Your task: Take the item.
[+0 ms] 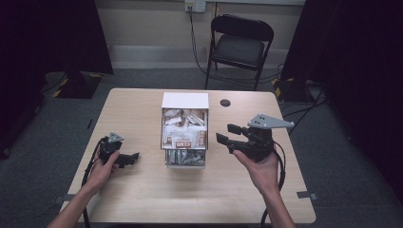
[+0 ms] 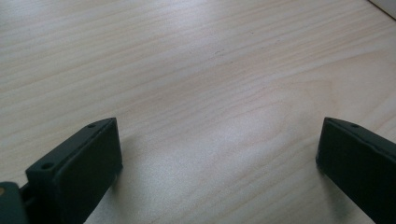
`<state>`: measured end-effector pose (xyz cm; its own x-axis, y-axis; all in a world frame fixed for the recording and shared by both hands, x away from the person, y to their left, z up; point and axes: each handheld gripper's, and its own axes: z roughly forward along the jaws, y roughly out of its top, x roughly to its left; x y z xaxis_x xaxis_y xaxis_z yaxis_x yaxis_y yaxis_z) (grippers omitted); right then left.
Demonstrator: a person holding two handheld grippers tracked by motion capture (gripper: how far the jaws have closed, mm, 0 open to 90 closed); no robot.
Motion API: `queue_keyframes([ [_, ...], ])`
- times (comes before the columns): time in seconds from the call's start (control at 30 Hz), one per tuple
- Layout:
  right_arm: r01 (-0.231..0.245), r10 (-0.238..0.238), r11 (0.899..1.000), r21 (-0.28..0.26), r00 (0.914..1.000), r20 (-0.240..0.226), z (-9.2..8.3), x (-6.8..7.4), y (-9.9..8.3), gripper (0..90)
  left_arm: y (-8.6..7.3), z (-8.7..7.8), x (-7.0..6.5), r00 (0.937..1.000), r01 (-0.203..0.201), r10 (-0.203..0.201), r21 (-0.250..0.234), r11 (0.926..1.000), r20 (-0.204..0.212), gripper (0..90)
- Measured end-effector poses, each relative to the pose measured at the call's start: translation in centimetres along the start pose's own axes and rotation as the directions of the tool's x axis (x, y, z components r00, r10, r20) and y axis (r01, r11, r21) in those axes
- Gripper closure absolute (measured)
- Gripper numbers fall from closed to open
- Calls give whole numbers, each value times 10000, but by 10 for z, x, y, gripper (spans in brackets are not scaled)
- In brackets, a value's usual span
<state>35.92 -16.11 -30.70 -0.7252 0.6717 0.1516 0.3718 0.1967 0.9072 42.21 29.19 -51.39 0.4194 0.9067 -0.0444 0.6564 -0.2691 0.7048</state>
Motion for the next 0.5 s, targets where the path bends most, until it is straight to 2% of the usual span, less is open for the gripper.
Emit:
queue_keyframes([
  [0.17, 377, -385, 9991, -169, 9981, -476, 13, 12, 13, 523, 0, 0, 0, 10000, 5, -5, 3, 10000, -2, 0],
  [0.23, 354, -376, 9989, -317, 9965, -741, 18, 15, 17, 535, 0, 0, 0, 10000, 4, -4, 1, 10000, -1, 0],
  [0.37, 589, -598, 9982, -110, 9898, -1290, 34, 24, 23, 538, 0, -1, 1, 9999, -101, 101, 86, 9999, 6, 0],
  [0.4, 625, -622, 9980, -19, 9880, -1414, 38, 26, 24, 540, 0, 0, 0, 10000, -23, 23, 31, 10000, 4, 0],
  [0.47, 742, -712, 9971, 140, 9854, -1546, 47, 29, 26, 558, 0, 0, 1, 10000, -89, 89, 74, 9999, 1, 0],
  [0.5, 773, -725, 9967, 238, 9845, -1600, 52, 29, 27, 563, 0, 0, 0, 10000, 2, -2, 6, 10000, 0, 0],
])
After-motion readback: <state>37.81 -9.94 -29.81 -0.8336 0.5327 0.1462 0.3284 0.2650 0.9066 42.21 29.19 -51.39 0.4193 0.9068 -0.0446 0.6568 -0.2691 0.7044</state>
